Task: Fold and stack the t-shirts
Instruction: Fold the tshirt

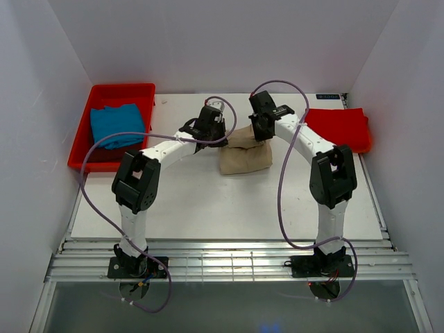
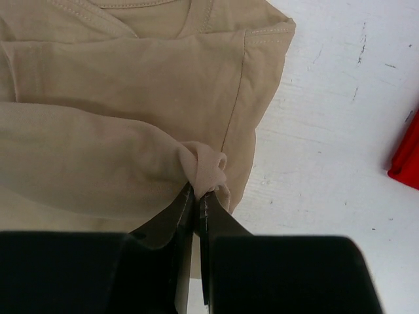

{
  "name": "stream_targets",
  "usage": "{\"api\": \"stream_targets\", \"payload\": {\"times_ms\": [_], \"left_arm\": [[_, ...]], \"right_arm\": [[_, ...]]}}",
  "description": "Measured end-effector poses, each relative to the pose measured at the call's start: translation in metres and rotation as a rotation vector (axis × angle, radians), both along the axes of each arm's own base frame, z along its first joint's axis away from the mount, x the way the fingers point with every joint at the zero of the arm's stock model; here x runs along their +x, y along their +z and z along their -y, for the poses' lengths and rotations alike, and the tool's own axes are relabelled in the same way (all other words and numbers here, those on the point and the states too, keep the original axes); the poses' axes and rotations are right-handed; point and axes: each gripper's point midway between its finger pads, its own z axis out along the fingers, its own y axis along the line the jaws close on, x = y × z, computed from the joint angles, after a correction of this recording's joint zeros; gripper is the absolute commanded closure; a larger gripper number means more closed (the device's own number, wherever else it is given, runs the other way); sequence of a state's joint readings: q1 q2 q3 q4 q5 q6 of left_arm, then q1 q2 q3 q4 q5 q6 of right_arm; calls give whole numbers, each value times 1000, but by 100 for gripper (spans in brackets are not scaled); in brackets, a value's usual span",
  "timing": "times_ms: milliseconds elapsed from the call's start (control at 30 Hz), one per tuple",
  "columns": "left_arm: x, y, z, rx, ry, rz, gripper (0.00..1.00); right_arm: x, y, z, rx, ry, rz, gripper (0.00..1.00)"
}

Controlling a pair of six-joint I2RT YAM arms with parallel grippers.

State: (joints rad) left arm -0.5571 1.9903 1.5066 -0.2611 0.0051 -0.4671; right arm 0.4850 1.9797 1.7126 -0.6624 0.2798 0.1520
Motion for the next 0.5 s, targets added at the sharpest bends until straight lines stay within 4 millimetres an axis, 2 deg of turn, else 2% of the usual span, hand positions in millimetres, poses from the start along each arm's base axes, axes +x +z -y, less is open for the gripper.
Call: {"api": "stream_targets", "payload": {"times_ms": [267, 400, 433, 500], "left_arm": [[30, -9, 0, -23, 8, -5, 100], [43, -10, -1, -49, 20, -5, 100], [47, -9, -2, -57, 25, -1, 97], [55, -5, -2, -73, 39, 16, 77]], "right_arm": [[33, -18, -3, 10, -14, -4, 92], [47, -19, -3, 18, -26, 10, 92], [50, -19, -3, 21, -31, 16, 92], [57, -15, -3, 30, -43, 41, 92]]}}
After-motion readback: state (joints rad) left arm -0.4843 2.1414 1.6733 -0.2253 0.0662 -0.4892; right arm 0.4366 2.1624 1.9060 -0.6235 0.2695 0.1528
